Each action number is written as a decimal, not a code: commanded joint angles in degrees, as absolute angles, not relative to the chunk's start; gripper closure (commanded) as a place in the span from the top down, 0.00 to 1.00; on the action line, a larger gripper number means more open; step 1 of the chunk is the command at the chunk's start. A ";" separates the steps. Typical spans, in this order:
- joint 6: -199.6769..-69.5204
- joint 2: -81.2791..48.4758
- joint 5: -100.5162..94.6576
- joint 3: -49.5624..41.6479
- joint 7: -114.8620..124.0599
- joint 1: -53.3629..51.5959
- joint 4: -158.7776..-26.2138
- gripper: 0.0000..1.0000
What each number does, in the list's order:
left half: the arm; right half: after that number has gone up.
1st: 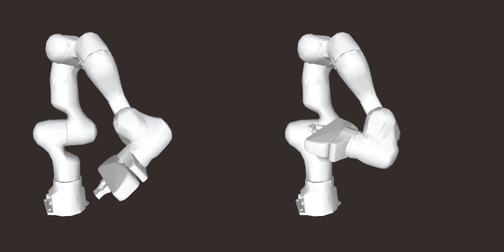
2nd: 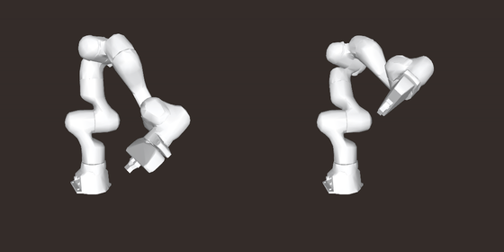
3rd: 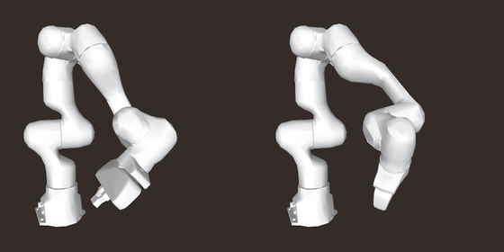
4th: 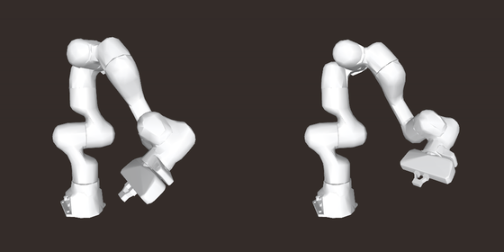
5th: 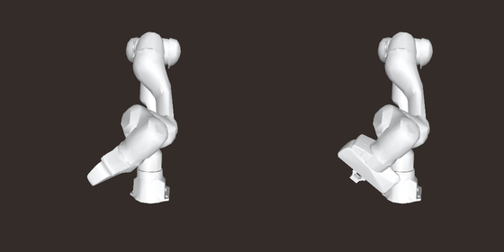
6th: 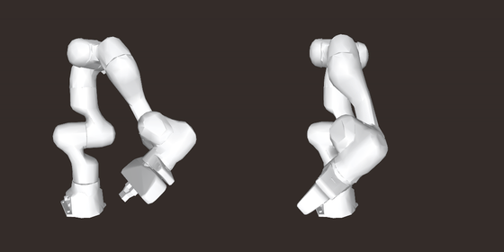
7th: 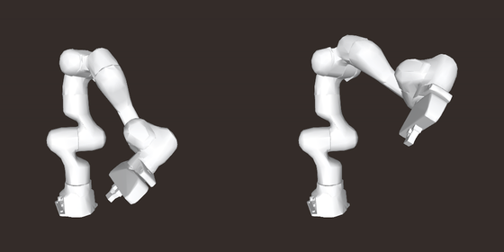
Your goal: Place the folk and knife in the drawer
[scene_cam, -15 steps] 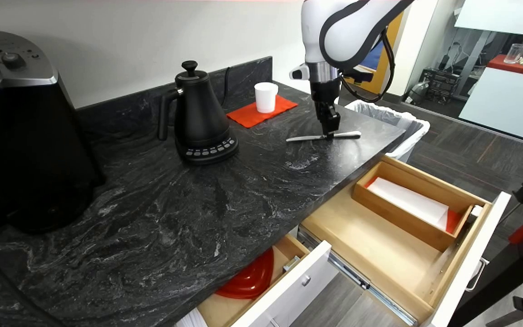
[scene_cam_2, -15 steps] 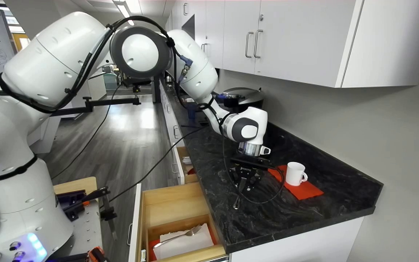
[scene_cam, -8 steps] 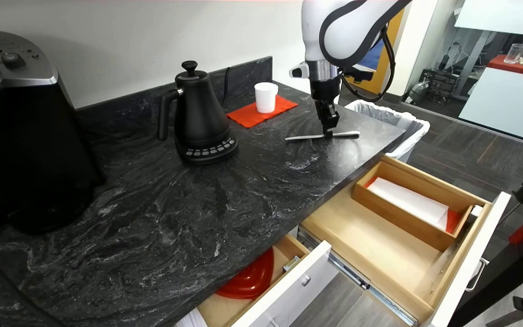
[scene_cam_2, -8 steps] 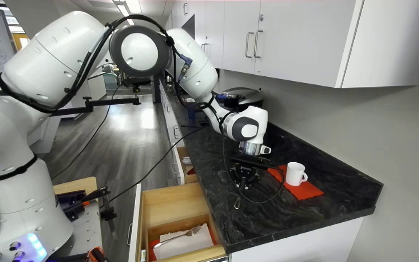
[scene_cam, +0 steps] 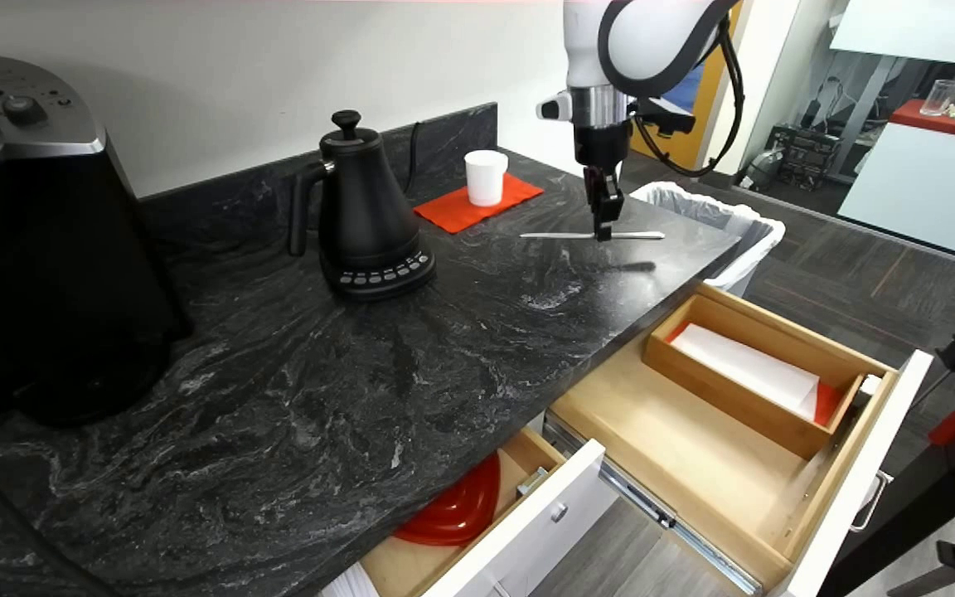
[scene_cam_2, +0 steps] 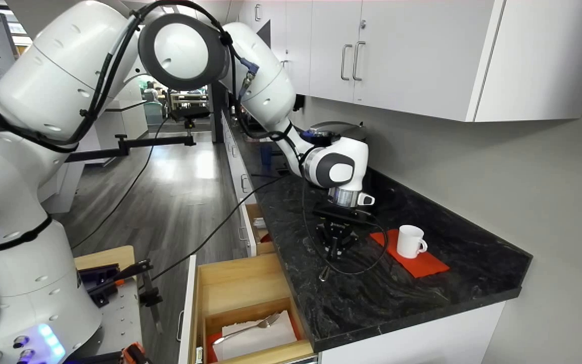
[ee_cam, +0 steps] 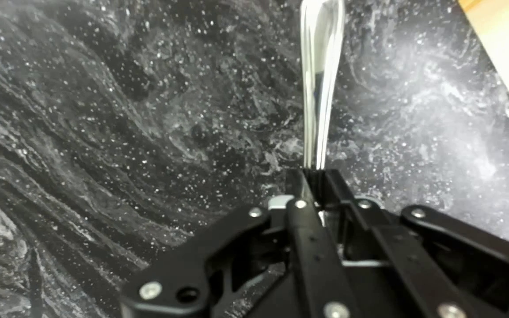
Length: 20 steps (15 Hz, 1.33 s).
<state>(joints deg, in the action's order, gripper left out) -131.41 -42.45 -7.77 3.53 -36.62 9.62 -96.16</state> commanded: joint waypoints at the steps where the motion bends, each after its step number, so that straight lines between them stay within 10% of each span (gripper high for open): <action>1: -134.69 -33.13 -7.64 2.58 -30.85 8.30 -106.58 0.06; 20: -145.22 -4.36 -7.58 -1.51 -9.02 4.41 -149.85 0.06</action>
<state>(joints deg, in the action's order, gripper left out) -143.53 -13.78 -7.78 0.00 -9.39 3.98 -139.94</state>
